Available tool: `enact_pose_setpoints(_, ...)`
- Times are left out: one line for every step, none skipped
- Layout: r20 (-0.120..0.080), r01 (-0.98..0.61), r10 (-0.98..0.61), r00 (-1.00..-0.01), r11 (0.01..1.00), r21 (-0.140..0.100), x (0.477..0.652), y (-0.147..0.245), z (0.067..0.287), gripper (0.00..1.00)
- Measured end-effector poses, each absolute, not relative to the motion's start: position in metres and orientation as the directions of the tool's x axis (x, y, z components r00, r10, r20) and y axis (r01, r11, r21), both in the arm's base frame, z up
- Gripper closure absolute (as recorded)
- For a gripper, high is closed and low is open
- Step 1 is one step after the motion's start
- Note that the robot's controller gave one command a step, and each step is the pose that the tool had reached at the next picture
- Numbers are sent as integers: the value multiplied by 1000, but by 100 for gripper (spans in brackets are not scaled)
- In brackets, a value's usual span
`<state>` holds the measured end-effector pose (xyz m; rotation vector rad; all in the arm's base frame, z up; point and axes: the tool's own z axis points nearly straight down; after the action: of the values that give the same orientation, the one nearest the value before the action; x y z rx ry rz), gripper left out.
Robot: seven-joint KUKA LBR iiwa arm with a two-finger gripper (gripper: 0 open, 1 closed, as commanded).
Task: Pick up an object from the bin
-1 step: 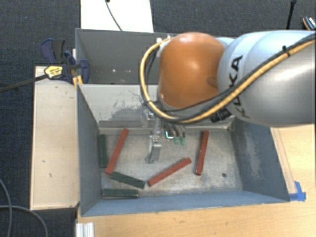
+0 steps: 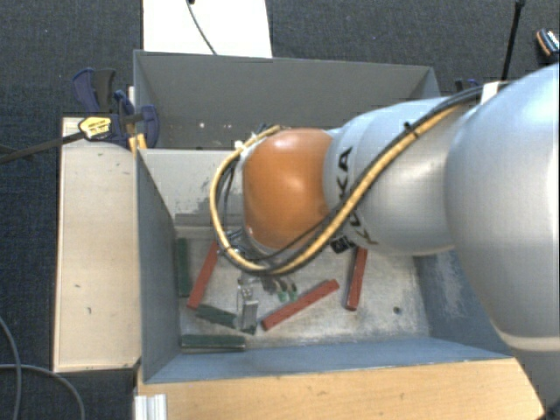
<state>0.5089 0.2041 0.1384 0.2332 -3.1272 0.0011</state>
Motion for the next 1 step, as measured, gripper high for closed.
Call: enact_pose_setpoints(2,46,46,-999,999,0,498,166,69,0)
